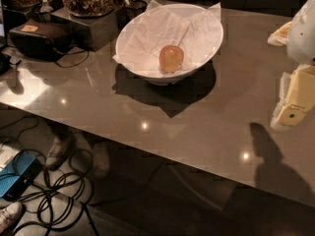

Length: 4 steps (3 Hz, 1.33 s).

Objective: Pick apple from white bowl

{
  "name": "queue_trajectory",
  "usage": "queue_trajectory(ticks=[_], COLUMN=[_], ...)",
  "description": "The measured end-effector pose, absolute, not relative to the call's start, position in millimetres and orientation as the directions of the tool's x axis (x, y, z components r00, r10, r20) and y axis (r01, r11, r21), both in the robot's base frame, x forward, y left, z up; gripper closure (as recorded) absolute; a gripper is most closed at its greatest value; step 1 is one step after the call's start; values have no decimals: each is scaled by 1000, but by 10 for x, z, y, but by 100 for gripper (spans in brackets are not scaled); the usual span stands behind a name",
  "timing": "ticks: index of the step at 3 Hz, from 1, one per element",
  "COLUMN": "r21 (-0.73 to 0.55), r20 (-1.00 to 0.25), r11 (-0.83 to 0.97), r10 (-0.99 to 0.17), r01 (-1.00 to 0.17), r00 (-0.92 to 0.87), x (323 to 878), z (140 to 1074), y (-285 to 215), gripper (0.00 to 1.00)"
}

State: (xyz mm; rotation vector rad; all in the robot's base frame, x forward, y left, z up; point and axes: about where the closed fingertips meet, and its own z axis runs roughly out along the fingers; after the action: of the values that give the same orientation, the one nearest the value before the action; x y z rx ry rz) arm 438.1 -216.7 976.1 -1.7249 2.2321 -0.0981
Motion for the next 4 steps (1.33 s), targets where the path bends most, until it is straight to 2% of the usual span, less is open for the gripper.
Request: queue_trajectory(ticks=[2,4], r21=[-240,-182], r20=[-240,-305], r11=[271,205], r10=[-947,-942], r01=[-932,-962], r00=[-213,-143], x=[4469,4991], z=[9832,10165], y=[-2063,-1510], gripper=[0,0])
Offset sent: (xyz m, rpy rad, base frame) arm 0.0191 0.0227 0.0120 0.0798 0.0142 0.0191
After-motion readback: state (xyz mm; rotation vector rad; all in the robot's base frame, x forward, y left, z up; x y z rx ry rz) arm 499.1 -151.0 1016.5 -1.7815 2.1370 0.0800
